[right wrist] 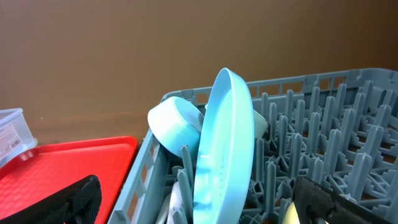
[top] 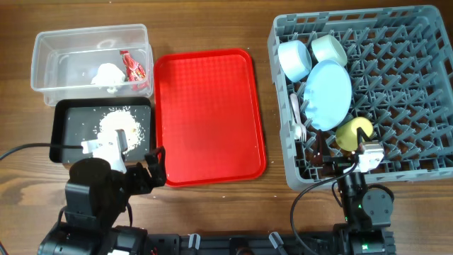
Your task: Sort waste into correct bins and load items into the dishwasher rack
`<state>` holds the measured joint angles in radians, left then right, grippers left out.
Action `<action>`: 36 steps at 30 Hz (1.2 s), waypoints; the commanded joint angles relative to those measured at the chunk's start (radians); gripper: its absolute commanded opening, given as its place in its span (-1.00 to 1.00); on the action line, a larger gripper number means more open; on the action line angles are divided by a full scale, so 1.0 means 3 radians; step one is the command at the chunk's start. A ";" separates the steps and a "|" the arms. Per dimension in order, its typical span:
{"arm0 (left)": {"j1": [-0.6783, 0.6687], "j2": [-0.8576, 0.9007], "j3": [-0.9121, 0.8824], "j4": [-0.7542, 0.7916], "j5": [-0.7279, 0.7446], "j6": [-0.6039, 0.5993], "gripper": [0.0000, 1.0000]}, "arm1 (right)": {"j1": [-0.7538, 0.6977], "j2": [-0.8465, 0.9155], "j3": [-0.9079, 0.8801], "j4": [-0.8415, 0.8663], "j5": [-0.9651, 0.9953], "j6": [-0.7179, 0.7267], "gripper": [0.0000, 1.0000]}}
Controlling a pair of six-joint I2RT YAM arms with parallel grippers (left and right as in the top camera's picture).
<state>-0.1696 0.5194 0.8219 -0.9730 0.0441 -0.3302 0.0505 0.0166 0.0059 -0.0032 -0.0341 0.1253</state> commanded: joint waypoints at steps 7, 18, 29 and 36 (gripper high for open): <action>0.0542 -0.1268 -0.1637 0.1682 -0.0037 0.0028 1.00 | -0.0018 -0.0020 -0.0003 0.0014 -0.0066 -0.0061 1.00; 0.0535 -0.1723 -0.2721 0.3000 -0.0148 0.0028 1.00 | -0.0018 -0.0020 -0.0003 0.0013 -0.0066 -0.0061 0.99; 0.0535 -0.1722 -0.2721 0.2996 -0.0112 0.0029 1.00 | -0.0018 -0.0020 -0.0003 0.0013 -0.0066 -0.0061 1.00; 0.0535 -0.1722 -0.2721 0.2996 -0.0112 0.0029 1.00 | -0.0018 -0.0020 -0.0003 0.0013 -0.0066 -0.0060 0.99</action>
<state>-0.0128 0.0120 0.0074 -0.0666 0.0128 -0.3305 0.0502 0.0174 0.0063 -0.0029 -0.0376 0.1253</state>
